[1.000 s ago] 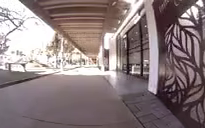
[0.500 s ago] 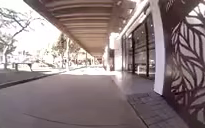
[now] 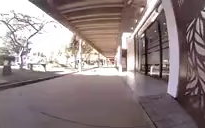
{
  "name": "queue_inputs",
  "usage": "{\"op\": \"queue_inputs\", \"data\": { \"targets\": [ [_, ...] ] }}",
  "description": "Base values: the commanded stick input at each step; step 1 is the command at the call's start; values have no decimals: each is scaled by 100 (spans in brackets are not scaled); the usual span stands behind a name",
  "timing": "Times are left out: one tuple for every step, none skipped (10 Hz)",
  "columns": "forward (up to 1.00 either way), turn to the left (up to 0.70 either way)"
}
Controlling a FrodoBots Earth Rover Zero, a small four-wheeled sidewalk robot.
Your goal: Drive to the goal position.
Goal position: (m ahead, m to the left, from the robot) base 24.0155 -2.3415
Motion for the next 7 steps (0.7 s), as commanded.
{"op": "queue_inputs", "data": {
  "targets": [
    [70,0],
    [70,0],
    [70,0],
    [70,0],
    [70,0],
    [70,0],
    [70,0]
  ]
}}
